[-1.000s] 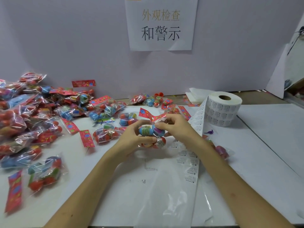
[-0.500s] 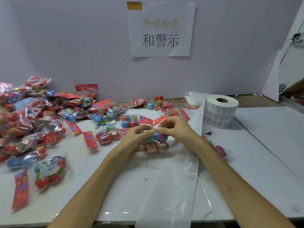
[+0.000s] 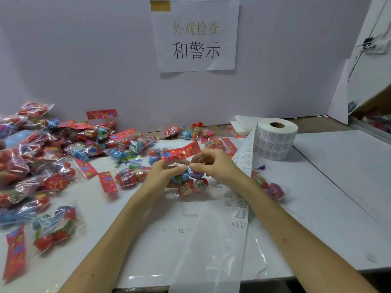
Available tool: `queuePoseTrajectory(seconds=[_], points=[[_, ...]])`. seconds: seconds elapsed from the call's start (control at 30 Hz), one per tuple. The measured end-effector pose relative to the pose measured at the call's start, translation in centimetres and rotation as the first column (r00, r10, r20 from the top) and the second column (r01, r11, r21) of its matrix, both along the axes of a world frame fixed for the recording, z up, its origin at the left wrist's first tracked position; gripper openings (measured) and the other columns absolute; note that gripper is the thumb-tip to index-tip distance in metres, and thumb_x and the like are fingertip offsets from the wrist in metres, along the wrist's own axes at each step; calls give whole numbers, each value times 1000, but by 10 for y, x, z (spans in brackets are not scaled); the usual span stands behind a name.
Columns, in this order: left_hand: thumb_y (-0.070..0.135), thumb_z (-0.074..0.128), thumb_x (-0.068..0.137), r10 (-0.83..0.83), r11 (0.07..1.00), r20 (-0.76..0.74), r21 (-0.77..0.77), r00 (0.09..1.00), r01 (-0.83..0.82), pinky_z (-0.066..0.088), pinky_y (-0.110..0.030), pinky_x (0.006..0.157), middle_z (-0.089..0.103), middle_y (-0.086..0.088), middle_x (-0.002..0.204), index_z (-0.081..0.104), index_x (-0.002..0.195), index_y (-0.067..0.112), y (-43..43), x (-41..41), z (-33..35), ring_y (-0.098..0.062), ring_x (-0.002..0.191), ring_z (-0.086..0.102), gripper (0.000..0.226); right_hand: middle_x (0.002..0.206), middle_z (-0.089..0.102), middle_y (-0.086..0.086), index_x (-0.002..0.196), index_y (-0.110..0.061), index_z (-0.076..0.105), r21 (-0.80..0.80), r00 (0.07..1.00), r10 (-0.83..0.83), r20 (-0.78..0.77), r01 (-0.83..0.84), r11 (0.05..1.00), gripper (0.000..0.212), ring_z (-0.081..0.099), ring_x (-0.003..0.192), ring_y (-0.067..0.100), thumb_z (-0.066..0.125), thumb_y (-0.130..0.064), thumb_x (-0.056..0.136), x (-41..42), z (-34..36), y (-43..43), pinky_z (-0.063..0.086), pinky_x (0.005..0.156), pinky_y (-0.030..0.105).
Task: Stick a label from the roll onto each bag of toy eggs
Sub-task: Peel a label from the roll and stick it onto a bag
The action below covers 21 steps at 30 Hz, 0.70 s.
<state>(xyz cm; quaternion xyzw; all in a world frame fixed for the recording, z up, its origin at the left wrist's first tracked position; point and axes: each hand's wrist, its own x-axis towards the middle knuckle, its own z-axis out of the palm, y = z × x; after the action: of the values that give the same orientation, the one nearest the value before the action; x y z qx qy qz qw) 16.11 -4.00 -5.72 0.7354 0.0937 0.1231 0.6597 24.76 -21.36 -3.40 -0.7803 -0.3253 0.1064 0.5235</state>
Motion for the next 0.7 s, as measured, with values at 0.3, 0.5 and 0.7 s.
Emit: queuePoseTrajectory(seconds=[0.3,0.5,0.7], points=[[26,77,90,-8,995,-94,96,996,17,64,-37,78,80,1,98,69,112,19,-6,2,-2,-19,92,77,25,88,74,-5,97,-28,64,-8,991,20,-133,-21,1000,30,70,86,9,76,-3,84,3,0,-2,57,74,20],[25,80,85,28,999,-12,35,1000,-28,60,-27,65,78,-2,84,69,115,15,4,-1,-1,-14,77,76,34,90,76,2,134,-6,56,-20,989,41,-140,-44,999,53,74,87,12,78,-5,86,0,-4,2,61,75,25],[26,88,75,-8,999,-31,52,999,10,63,-36,80,79,0,102,61,127,21,1,-2,-1,-19,96,77,59,91,66,-17,141,-18,52,-61,993,-98,73,102,993,57,63,87,1,75,-28,91,0,-6,2,51,82,28]])
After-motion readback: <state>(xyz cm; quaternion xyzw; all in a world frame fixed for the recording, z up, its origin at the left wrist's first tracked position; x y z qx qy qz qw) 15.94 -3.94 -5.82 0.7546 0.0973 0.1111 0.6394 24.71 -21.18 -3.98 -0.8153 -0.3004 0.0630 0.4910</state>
